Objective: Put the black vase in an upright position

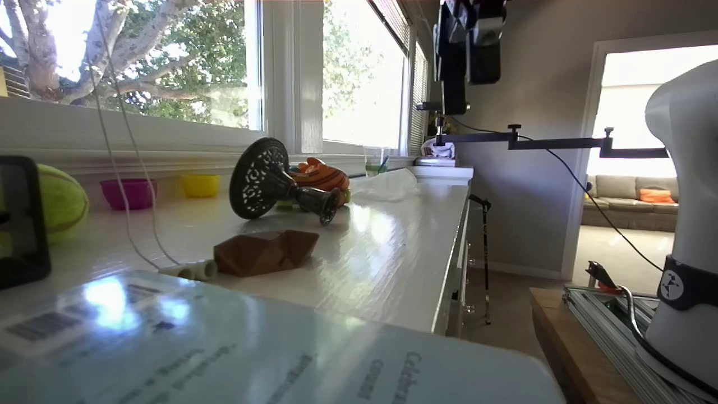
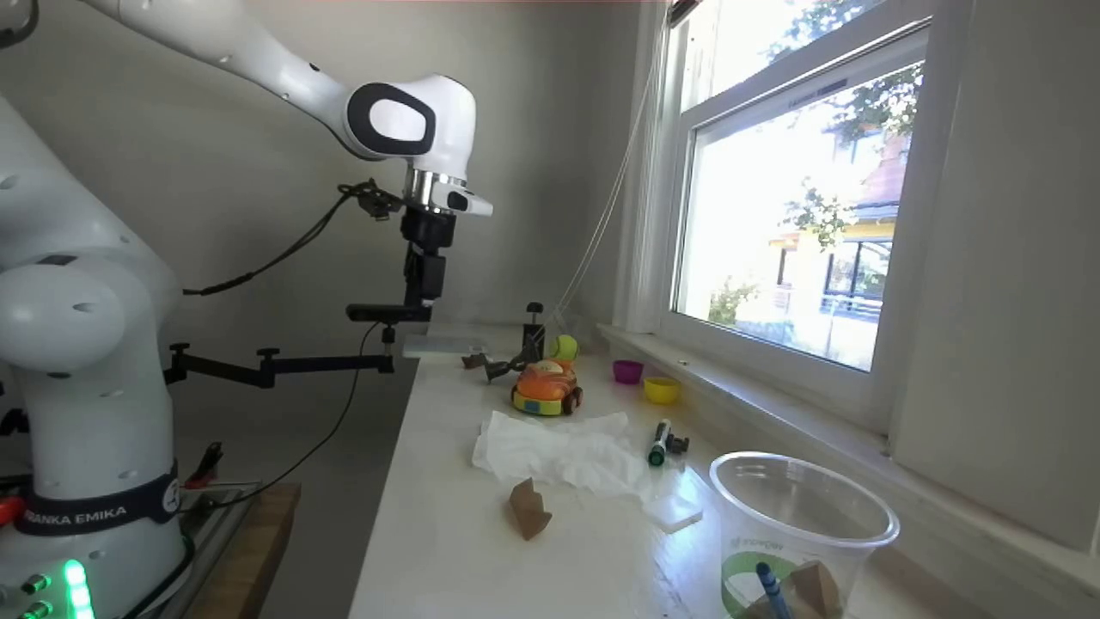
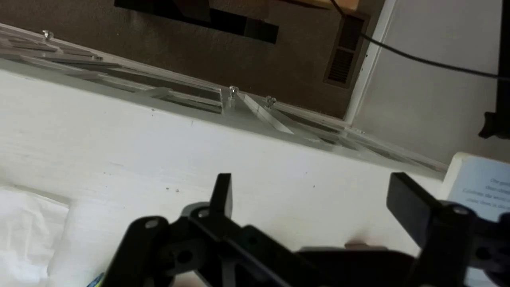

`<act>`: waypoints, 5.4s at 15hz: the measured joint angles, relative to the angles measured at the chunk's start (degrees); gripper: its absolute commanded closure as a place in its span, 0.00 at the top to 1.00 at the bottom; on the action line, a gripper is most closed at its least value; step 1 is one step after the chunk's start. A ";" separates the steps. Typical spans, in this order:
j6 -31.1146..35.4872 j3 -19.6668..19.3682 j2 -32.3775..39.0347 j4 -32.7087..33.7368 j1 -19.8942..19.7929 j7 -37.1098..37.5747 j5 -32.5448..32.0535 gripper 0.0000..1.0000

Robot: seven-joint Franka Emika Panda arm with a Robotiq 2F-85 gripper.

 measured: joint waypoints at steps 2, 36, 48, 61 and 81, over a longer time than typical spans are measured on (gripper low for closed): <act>4.91 0.50 0.05 -1.04 -0.52 1.33 -0.04 1.00; 52.32 30.99 16.94 -5.12 -26.81 42.62 -24.61 0.07; 55.97 38.23 14.01 -2.05 -36.35 45.08 -32.04 0.08; 75.93 65.12 -6.95 -1.26 -67.48 65.91 -37.53 0.08; 79.45 82.49 -28.81 -2.70 -75.15 62.70 -5.76 0.08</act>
